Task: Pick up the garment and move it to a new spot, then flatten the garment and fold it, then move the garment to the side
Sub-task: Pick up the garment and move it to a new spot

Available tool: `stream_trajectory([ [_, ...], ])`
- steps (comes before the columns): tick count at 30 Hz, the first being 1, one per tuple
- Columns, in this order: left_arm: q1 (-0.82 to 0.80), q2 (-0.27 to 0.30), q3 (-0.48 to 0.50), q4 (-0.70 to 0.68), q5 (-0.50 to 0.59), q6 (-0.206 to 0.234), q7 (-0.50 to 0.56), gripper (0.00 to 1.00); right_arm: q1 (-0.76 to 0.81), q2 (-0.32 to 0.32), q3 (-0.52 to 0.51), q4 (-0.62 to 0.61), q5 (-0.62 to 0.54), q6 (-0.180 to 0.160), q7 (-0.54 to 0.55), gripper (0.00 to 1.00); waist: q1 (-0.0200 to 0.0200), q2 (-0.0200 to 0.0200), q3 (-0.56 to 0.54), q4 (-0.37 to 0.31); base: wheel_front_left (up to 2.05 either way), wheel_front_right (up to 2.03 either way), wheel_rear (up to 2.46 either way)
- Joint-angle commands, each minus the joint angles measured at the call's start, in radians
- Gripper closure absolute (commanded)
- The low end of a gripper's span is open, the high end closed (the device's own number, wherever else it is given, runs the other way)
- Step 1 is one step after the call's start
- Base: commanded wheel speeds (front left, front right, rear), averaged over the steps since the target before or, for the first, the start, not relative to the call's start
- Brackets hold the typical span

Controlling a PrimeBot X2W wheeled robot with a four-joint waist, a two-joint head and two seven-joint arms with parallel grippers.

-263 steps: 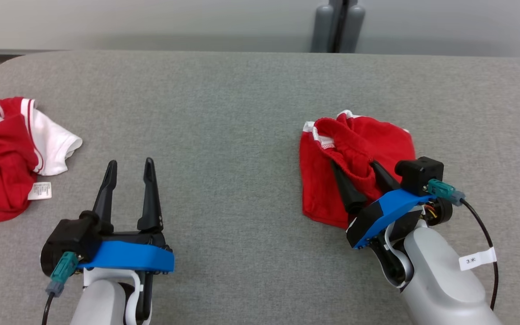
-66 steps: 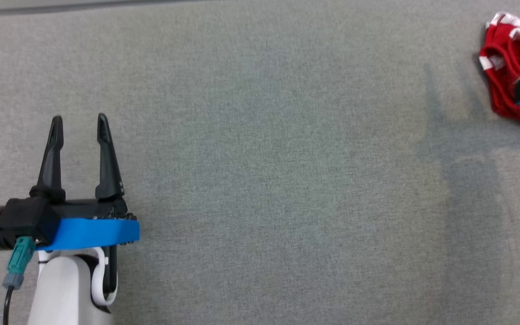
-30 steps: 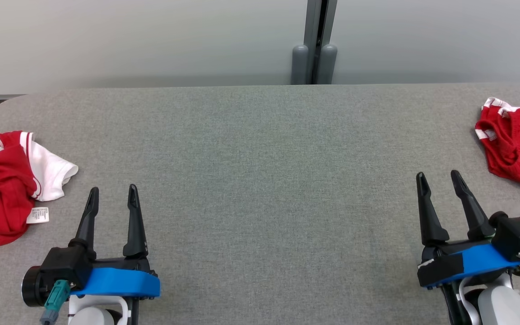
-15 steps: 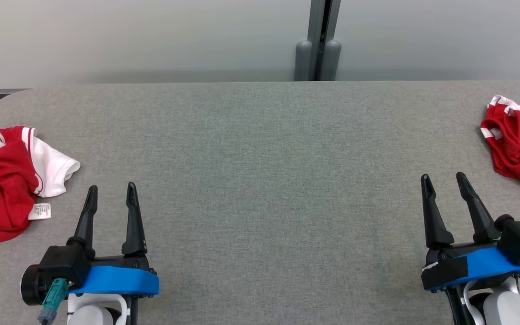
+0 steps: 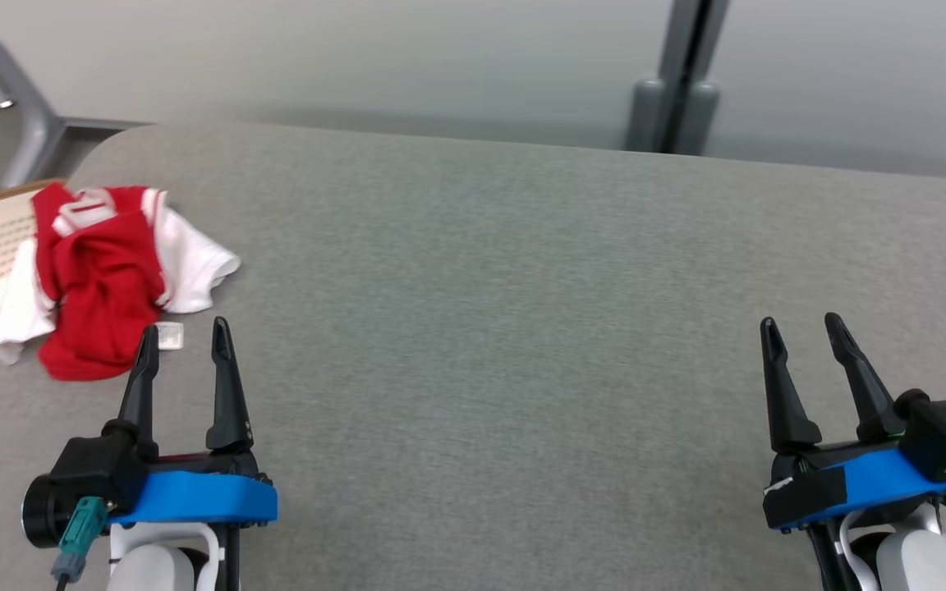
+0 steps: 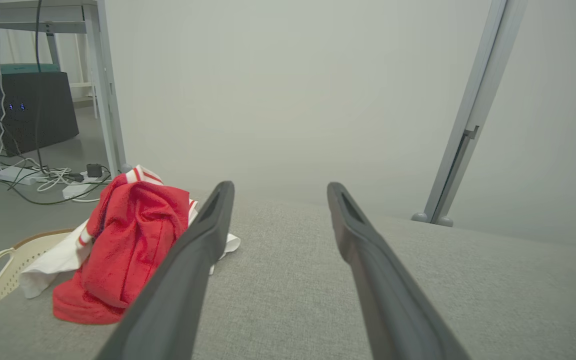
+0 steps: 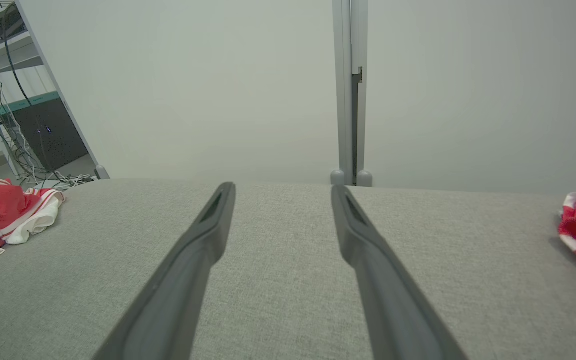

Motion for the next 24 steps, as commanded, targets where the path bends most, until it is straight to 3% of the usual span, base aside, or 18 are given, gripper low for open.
stream_trajectory([
  [1, -0.008, -0.001, 0.001, -0.004, -0.004, 0.005, -0.003, 0.0, -0.006, 0.001, -0.001, -0.004, -0.005, 0.0, 0.002, 0.0, -0.0001, 0.0, 0.02, 0.037, 0.0, 0.0, 0.0],
  [14, 0.017, -0.001, 0.027, -0.025, -0.025, 0.029, -0.003, 0.0, -0.019, 0.0, -0.007, -0.011, -0.037, 0.0, 0.03, 0.0, -0.0001, 0.0, 0.025, 0.258, 0.0, 0.0, 0.0],
  [24, 0.027, -0.001, 0.056, -0.034, -0.027, 0.032, -0.003, 0.0, -0.022, -0.005, 0.008, -0.013, -0.04, 0.0, 0.04, 0.0, -0.0001, 0.0, 0.034, 0.282, 0.0, 0.0, 0.0],
])
